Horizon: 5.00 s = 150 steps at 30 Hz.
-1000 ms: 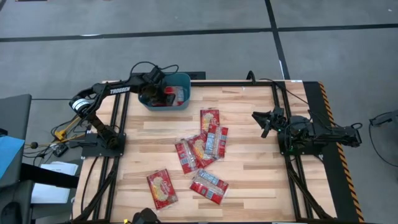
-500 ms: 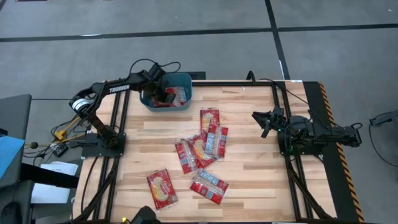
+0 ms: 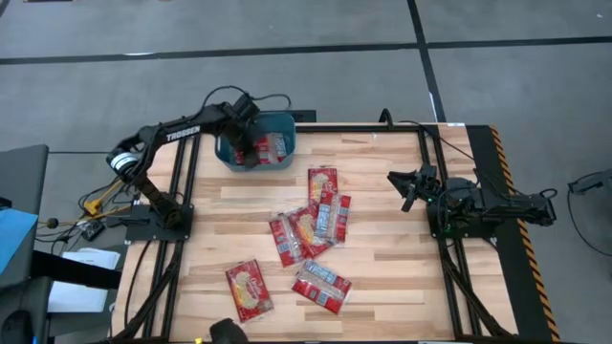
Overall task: Sort popcorn bags into baskets
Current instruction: Put the red popcorn bag into the blue bin
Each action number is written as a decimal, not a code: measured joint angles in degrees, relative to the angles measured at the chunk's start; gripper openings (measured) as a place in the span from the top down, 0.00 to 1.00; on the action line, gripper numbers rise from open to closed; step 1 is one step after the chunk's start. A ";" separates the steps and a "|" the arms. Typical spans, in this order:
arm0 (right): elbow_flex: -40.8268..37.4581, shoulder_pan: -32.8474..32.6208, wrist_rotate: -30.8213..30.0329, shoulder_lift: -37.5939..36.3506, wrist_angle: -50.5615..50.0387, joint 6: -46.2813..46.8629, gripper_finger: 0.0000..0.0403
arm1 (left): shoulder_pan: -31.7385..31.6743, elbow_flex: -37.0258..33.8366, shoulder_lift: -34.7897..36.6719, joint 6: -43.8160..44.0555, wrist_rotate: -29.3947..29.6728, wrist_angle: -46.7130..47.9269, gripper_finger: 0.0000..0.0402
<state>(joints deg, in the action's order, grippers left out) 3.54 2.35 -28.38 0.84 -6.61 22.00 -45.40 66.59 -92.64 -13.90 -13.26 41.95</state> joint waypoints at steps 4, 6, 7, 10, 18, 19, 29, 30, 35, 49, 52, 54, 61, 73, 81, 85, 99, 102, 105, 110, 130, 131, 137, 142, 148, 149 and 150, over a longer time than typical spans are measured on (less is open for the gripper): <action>-0.01 -0.02 0.00 0.00 0.00 -0.05 0.73 | 3.71 -1.01 0.00 -12.88 9.03 2.04 0.78; -0.01 0.00 -0.09 0.01 0.01 -0.30 0.73 | 5.65 -1.38 0.00 -15.53 13.61 1.95 0.68; -0.01 0.00 -0.11 0.00 0.00 -0.68 0.73 | 6.67 -1.38 0.00 -15.90 15.78 1.76 0.63; -0.01 0.00 -0.15 0.02 0.01 -0.91 0.73 | 9.61 -0.84 0.00 -14.73 22.43 2.16 0.47; -0.01 0.00 -0.15 0.02 0.02 -1.06 0.73 | 16.40 4.66 3.51 -3.42 21.04 13.10 0.26; 0.00 0.00 -0.15 0.02 0.02 -1.05 0.73 | 17.26 4.94 4.25 -0.30 20.48 13.16 0.26; 0.00 -0.07 -0.04 0.02 0.00 -1.03 0.73 | 29.24 -2.29 4.98 23.95 12.12 -7.79 0.26; 0.01 -0.07 -0.04 0.02 0.02 -1.03 0.73 | 30.26 -3.05 3.87 24.26 12.62 -9.89 0.26; 0.01 -0.07 0.00 0.02 0.00 -0.34 0.73 | 32.61 -3.50 -3.10 25.29 13.04 -16.56 0.27; 0.00 -0.07 0.49 0.02 0.00 0.59 0.73 | 33.22 -3.23 -17.45 28.19 -0.14 -25.28 0.27; 0.00 -0.07 0.47 0.02 0.00 0.58 0.73 | 33.42 -3.27 -17.63 28.78 -0.98 -26.92 0.27; -0.01 -0.07 0.50 0.02 0.00 0.55 0.73 | 33.06 -3.07 -17.24 29.53 -1.16 -26.66 0.27; 0.01 -0.04 0.49 0.02 0.00 0.62 0.73 | 31.82 -0.87 -15.93 30.33 -4.55 -25.70 0.27; -0.34 -0.31 15.29 11.57 10.60 11.95 0.73 | 31.90 -0.90 -15.87 31.11 -12.55 -27.48 0.27; 2.29 -5.55 15.52 37.02 16.11 19.92 0.73 | 31.92 -0.90 -15.85 31.11 -13.46 -28.93 0.27; 9.30 -9.65 13.55 50.38 15.77 20.64 0.74 | 31.90 -0.87 -15.82 31.11 -13.44 -29.05 0.27; 40.12 -22.97 18.20 87.44 -7.73 25.17 0.74 | 31.90 -0.83 -15.76 29.58 -13.46 -29.05 0.27; 44.51 -23.50 18.90 92.81 -8.25 25.22 0.74 | 31.94 -0.85 -15.76 28.68 -13.43 -29.06 0.27; 47.47 -23.32 21.04 98.15 -8.35 25.62 0.74 | 32.02 -1.32 -15.74 28.51 -13.37 -29.27 0.27; 51.27 -22.27 21.88 104.56 -8.24 23.32 0.74 | 32.08 -1.90 -15.74 28.44 -13.37 -29.50 0.27; 54.54 -11.90 24.80 105.79 -8.09 4.36 0.74 | 32.32 -1.99 -16.20 28.84 -11.00 -28.81 0.27; 54.54 -11.78 25.00 105.79 -8.09 4.30 0.74 | 32.34 -1.99 -16.20 28.83 -10.64 -28.52 0.27; 54.54 -11.78 24.03 105.83 -7.51 2.98 0.74 | 32.49 -1.99 -16.20 25.87 -5.40 -25.35 0.43; 54.52 -11.74 23.74 105.83 -7.36 2.97 0.74 | 32.45 -3.00 -16.17 23.00 -2.67 -25.57 0.68; 54.52 -11.74 23.74 105.82 -7.42 3.27 0.74 | 32.13 -2.47 -16.10 21.89 -1.56 -24.39 0.97; 54.52 -11.74 23.74 105.64 -7.56 3.38 0.74 | 31.79 -1.85 -16.09 21.98 -2.01 -23.39 0.97; 54.50 -11.74 23.69 105.38 -7.84 3.49 0.74 | 31.36 -1.11 -16.09 22.20 -2.36 -21.94 0.97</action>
<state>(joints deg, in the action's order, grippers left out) 58.04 -9.39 -4.69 106.22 -14.45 25.49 -14.04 65.47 -108.73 8.30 -15.62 20.01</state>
